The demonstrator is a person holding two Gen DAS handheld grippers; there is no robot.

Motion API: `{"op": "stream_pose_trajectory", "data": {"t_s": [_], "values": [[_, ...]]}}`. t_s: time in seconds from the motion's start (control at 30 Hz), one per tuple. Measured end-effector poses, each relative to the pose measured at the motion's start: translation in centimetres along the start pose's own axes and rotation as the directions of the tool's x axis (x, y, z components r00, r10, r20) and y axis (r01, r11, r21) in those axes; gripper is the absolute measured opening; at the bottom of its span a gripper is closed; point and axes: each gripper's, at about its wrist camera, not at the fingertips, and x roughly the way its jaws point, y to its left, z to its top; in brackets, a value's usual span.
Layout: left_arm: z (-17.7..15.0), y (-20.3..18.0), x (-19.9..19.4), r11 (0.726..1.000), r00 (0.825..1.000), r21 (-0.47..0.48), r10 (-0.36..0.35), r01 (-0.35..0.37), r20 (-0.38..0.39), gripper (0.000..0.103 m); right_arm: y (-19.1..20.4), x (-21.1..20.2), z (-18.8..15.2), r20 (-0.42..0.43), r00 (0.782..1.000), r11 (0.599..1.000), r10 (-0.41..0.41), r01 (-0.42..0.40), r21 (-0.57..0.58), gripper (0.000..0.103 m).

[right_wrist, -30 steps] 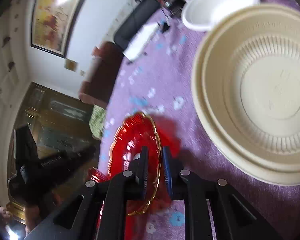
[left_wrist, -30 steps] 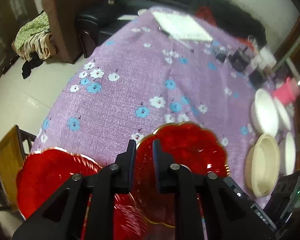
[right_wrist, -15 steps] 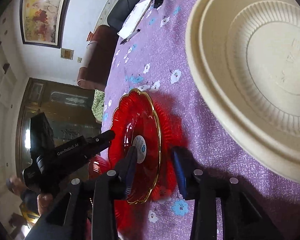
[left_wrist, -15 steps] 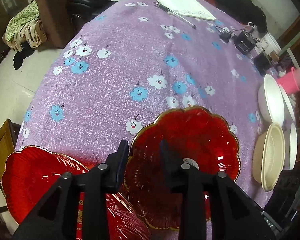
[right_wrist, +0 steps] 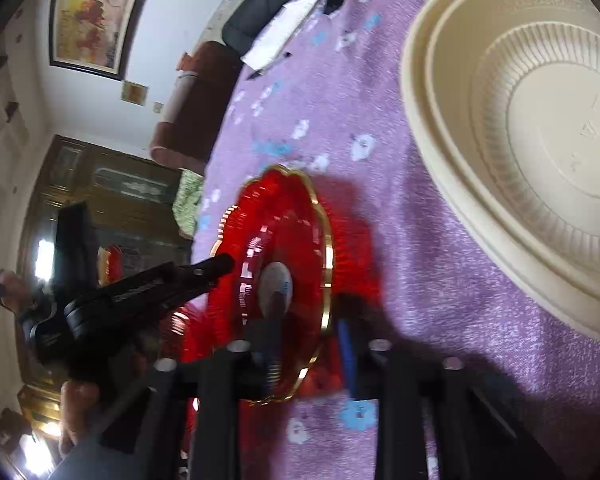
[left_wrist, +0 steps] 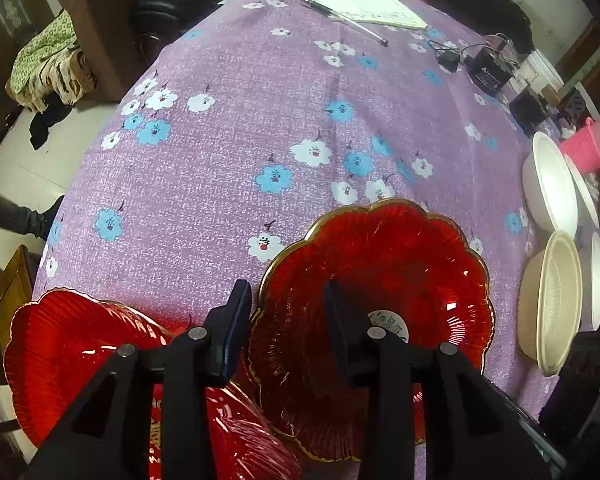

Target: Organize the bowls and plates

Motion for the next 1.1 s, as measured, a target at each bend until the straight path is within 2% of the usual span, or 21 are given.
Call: {"op": "stream_pose_trajectory", "data": {"t_s": [0.1, 0.27, 0.33, 0.43, 0.63, 0.87, 1.1], "values": [[0.1, -0.1, 0.1, 1.000, 1.000, -0.004, 0.003, -0.003, 0.006, 0.034, -1.0, 0.2, 0.3, -0.018, 0.999, 0.998, 0.031, -0.030, 0.053, 0.009], [0.0, 0.1, 0.0, 1.000, 1.000, -0.006, 0.010, -0.010, 0.021, 0.016, -0.7, -0.2, 0.3, 0.012, 1.000, 1.000, 0.008, -0.008, 0.030, 0.009], [0.0, 0.0, 0.0, 1.000, 1.000, 0.000, 0.004, -0.004, 0.021, 0.013, -1.0, -0.5, 0.3, 0.027, 1.000, 0.999, 0.008, -0.009, 0.042, 0.009], [-0.2, -0.3, 0.0, 1.000, 1.000, 0.016, 0.012, -0.012, 0.028, 0.011, -1.4, -0.7, 0.4, 0.043, 0.999, 0.999, 0.008, -0.010, 0.051, 0.009], [-0.7, 0.2, -0.2, 0.998, 0.998, -0.032, -0.047, 0.047, 0.030, 0.009, -2.0, -1.4, 0.7, 0.085, 0.996, 0.998, 0.013, -0.018, 0.067, 0.009], [-0.9, 0.4, -1.5, 0.996, 0.995, -0.042, -0.083, 0.085, 0.050, 0.009, -1.2, -2.3, 0.7, 0.130, 0.991, 0.999, 0.020, -0.024, 0.024, 0.009], [-1.2, 0.3, -4.7, 0.996, 0.989, -0.020, -0.086, 0.089, 0.120, 0.009, 0.0, -4.1, 0.5, 0.182, 0.981, 0.998, 0.063, -0.061, -0.016, 0.010]]}}
